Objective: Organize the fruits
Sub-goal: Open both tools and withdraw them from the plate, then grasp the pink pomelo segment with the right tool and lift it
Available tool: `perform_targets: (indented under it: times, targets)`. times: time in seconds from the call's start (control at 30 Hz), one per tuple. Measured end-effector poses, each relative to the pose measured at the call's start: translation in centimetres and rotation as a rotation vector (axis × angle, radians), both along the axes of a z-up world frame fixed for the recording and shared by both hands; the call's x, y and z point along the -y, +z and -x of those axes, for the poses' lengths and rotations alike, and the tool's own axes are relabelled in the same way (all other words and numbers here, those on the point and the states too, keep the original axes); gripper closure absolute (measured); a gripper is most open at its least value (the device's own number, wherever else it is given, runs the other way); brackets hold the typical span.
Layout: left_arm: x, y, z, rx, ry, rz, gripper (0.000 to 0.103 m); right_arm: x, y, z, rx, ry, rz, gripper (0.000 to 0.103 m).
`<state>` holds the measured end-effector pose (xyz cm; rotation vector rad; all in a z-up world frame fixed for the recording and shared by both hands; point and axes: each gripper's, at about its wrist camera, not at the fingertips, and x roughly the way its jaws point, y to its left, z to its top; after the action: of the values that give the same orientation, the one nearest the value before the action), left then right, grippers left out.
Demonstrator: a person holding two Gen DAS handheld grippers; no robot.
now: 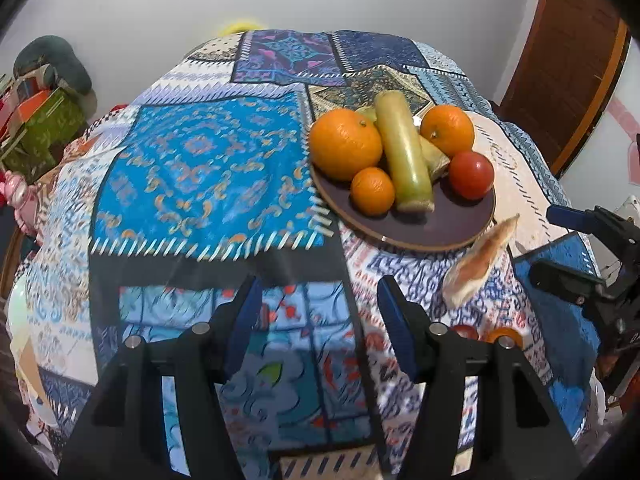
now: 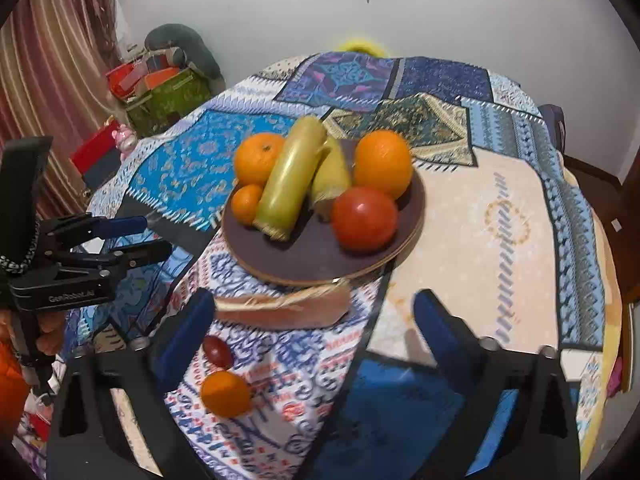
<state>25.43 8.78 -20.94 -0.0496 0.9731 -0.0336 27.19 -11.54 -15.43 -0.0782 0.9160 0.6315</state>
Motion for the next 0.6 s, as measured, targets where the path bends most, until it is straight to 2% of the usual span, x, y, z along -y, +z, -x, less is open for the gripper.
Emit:
perform_targets:
  times: [0.3, 0.5, 0.6]
  targets:
    - [-1.3, -0.7, 2.3, -0.024, 0.010, 0.012, 0.042, -3.6, -1.7, 0.7, -0.038, 0.022, 0.063, 0.000]
    - [-1.4, -1.6, 2.6, -0.041, 0.006, 0.022, 0.042, -3.5, -2.6, 0.0, -0.151, -0.042, -0.026, 0.000]
    - [-1.2, -1.8, 2.6, -0.043, 0.002, 0.029, 0.042, -4.5, -3.2, -0.4, -0.173, -0.052, 0.000, 0.000]
